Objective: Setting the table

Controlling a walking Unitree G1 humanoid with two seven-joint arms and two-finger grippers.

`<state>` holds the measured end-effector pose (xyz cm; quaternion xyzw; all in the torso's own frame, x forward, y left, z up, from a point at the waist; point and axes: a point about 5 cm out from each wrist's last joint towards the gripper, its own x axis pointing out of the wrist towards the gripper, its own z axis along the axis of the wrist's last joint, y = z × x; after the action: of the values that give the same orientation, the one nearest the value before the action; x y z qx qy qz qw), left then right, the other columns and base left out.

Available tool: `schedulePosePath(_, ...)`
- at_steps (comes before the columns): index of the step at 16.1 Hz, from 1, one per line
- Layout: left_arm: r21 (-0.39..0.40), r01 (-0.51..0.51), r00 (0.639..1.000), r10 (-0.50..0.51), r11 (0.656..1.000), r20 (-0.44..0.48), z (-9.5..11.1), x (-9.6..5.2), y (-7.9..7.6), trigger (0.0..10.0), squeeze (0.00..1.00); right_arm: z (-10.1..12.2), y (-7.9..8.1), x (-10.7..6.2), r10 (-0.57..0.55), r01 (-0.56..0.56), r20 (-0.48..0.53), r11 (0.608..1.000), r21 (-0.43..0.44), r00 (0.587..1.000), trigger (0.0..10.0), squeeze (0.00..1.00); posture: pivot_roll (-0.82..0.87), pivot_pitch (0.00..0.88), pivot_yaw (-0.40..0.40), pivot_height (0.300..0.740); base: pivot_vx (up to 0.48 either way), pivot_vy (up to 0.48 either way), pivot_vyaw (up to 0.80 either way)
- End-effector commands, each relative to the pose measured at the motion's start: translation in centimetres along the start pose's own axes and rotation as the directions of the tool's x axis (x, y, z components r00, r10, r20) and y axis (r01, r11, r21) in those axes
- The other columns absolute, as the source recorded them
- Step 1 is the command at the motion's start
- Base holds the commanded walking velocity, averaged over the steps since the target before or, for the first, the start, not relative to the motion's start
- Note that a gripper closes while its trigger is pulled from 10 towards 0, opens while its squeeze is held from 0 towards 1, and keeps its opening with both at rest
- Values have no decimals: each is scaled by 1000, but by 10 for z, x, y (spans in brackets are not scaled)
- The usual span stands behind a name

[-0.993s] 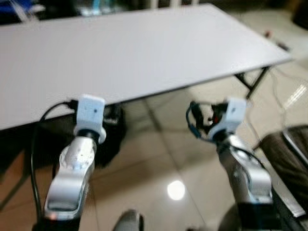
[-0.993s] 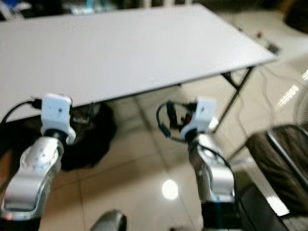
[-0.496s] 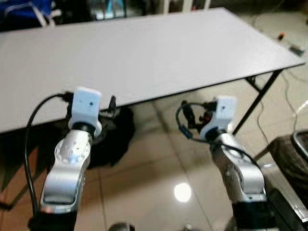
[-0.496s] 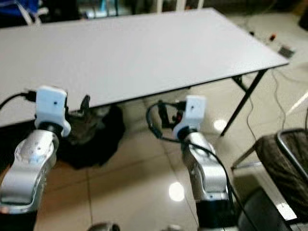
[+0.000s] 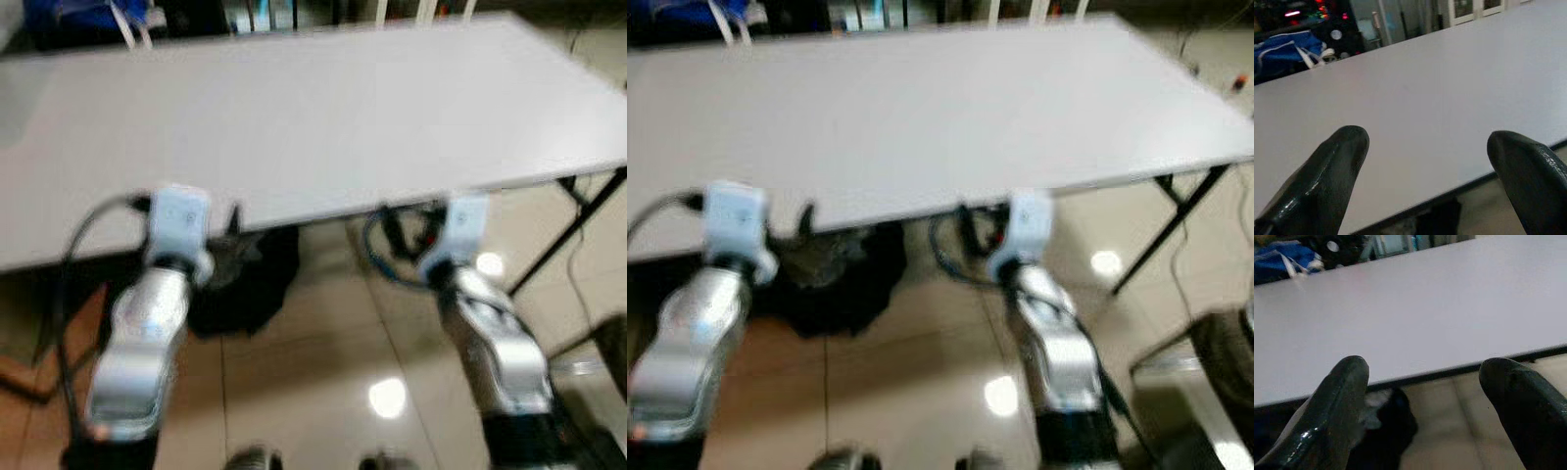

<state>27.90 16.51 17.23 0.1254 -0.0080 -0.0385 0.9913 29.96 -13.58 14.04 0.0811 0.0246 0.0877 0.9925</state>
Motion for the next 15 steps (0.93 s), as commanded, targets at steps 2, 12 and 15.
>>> schedulePosePath(2,5,-37,999,37,999,1,3,-3,10,10000,0,4,0,1,-9,8,19,997,78,1000,10000,0,6,96,-21,740,0,480,0)
schedulePosePath(12,5,-77,996,77,997,-44,4,2,14,10000,0,7,0,8,-79,79,-4,996,43,997,10000,0,0,89,-21,740,0,480,0)
schedulePosePath(15,-15,-47,998,46,999,-34,6,0,5,10000,0,8,1,7,-49,48,12,996,69,999,10000,0,-3,79,-28,740,0,480,0)
